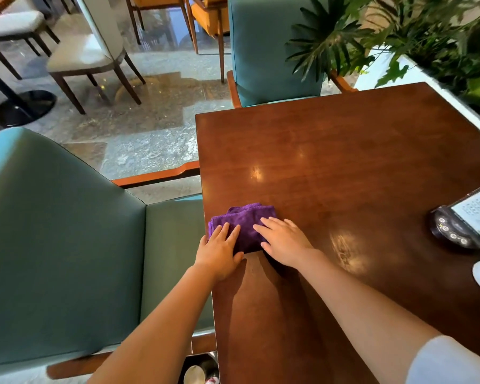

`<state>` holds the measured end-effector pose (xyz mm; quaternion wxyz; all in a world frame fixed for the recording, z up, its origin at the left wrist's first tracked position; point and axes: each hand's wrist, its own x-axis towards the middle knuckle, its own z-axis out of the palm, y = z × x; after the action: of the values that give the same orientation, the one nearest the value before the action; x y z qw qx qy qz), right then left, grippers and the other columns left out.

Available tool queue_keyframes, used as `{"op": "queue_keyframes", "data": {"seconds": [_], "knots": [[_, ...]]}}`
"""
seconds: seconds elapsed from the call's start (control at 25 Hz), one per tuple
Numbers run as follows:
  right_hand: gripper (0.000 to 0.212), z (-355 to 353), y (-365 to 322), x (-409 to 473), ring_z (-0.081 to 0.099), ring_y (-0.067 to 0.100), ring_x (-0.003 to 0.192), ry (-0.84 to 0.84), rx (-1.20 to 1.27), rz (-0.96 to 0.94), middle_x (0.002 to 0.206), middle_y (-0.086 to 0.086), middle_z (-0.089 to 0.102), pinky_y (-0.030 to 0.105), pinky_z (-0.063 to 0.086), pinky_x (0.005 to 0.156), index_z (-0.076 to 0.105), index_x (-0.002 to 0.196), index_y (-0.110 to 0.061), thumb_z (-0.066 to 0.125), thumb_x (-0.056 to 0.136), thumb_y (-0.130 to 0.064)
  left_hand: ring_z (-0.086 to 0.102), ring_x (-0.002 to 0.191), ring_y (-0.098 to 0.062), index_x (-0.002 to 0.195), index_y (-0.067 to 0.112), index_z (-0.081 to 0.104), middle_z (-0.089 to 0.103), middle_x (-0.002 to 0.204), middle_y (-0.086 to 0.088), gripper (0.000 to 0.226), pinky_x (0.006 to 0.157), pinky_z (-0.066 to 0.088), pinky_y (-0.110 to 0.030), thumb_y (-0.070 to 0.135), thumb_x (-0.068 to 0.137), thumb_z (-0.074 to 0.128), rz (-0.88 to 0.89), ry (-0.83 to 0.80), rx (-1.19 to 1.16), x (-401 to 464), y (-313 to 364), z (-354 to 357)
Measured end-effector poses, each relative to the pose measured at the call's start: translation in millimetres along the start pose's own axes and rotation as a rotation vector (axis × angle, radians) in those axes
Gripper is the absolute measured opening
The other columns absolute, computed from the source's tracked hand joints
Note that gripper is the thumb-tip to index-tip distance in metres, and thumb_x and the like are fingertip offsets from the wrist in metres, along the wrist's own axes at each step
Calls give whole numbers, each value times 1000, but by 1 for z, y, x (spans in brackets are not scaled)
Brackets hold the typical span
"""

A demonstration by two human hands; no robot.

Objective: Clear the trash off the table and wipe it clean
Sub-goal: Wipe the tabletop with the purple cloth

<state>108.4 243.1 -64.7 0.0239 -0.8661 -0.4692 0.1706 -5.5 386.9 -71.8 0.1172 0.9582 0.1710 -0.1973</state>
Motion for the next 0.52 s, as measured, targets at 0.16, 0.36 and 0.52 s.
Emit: {"op": "queue_keyframes", "data": {"seconds": [0.16, 0.36, 0.52], "knots": [[37, -32, 0, -29, 43, 25, 125, 80, -27, 45, 132, 6, 51, 42, 30, 104, 48, 127, -20, 48, 92, -30, 35, 133, -30, 139, 15, 34, 38, 145, -14, 56, 103, 32, -45, 43, 92, 43, 26, 122, 31, -16, 22, -35], [28, -73, 1, -88, 52, 30, 111, 146, -60, 165, 113, 9, 57, 41, 38, 92, 55, 111, -17, 50, 89, -33, 59, 96, -34, 96, 6, 58, 62, 109, -14, 28, 65, 40, -36, 31, 88, 48, 153, 275, 31, -48, 75, -69], [28, -91, 14, -148, 54, 31, 108, 190, -36, 279, 113, 8, 57, 42, 40, 89, 55, 111, -17, 49, 89, -34, 60, 95, -34, 92, 6, 58, 63, 103, -14, 24, 65, 41, -37, 27, 88, 48, 230, 350, 43, -76, 128, -75]]}}
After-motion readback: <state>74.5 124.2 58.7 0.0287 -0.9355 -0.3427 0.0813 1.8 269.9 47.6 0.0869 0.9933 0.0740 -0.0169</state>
